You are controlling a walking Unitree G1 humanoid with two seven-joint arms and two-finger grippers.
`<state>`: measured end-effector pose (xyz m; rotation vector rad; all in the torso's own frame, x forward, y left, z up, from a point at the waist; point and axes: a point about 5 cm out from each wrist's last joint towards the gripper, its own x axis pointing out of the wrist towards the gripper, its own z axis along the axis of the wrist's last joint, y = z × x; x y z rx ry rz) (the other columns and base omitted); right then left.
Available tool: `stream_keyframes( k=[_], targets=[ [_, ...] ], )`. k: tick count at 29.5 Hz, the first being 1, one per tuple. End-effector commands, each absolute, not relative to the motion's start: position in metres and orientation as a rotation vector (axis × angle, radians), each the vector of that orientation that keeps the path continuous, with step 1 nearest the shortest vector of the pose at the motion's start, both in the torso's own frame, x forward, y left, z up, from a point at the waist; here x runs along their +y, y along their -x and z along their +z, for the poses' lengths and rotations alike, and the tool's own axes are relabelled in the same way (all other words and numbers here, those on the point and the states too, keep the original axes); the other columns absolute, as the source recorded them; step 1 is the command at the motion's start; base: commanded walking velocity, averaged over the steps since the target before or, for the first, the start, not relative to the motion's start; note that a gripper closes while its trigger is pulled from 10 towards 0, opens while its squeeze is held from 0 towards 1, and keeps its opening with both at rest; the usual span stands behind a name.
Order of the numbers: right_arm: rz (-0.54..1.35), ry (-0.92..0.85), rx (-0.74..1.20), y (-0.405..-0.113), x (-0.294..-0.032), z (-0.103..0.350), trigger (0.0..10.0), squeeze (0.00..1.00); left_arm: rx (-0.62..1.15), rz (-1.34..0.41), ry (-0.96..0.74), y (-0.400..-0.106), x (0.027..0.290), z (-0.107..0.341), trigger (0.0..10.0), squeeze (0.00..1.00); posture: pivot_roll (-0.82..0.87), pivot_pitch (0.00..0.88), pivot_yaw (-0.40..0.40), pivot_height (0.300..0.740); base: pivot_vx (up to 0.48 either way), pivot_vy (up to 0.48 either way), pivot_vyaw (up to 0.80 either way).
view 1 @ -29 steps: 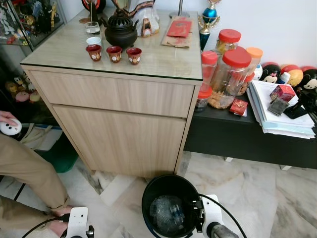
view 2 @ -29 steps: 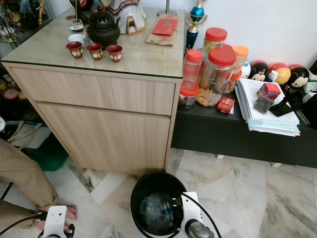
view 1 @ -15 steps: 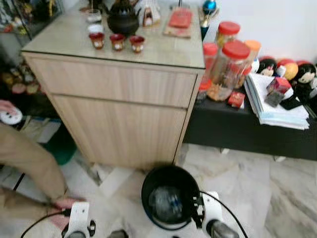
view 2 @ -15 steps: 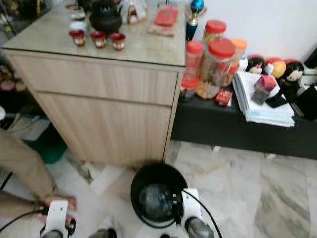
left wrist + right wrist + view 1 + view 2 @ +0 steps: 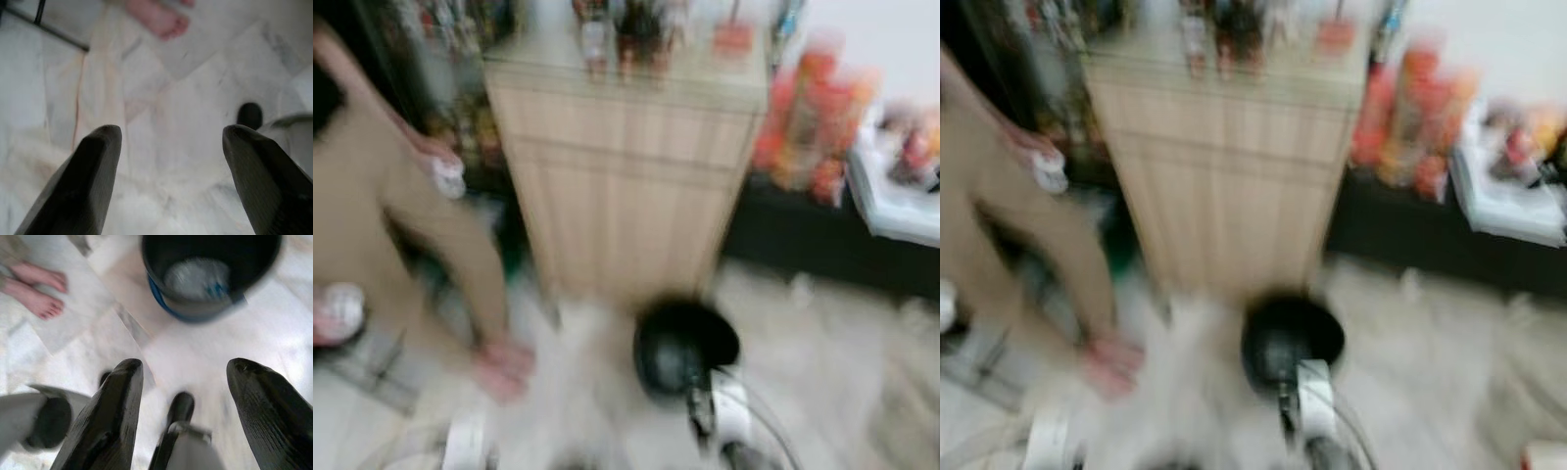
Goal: Picking trash to rubbish bin
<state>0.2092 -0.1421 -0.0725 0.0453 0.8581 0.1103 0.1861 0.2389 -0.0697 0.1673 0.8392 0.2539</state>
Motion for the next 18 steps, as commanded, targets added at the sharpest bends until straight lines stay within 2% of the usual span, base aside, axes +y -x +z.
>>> stream_keyframes(
  k=[1,12,18],
  targets=[
    [0.093,-0.048,0.866,-0.2079,-0.1475,-0.0734,10.0,0.0,0.863,0.239,-0.162,-0.1796,0.2336,-0.0744,10.0,0.0,0.16,0.1,-0.036,0.74,-0.322,0.0,-0.73],
    [0.098,-0.047,0.869,-0.2069,-0.1465,-0.0739,10.0,0.0,0.864,0.233,-0.162,-0.179,0.2327,-0.0749,10.0,0.0,0.16,0.102,-0.036,0.74,-0.308,0.0,-0.72],
    [0.105,-0.047,0.87,-0.2061,-0.1445,-0.0743,10.0,0.0,0.859,0.232,-0.16,-0.1793,0.2325,-0.0747,10.0,0.0,0.16,0.101,-0.034,0.74,0.0,0.0,-0.68]
  ],
)
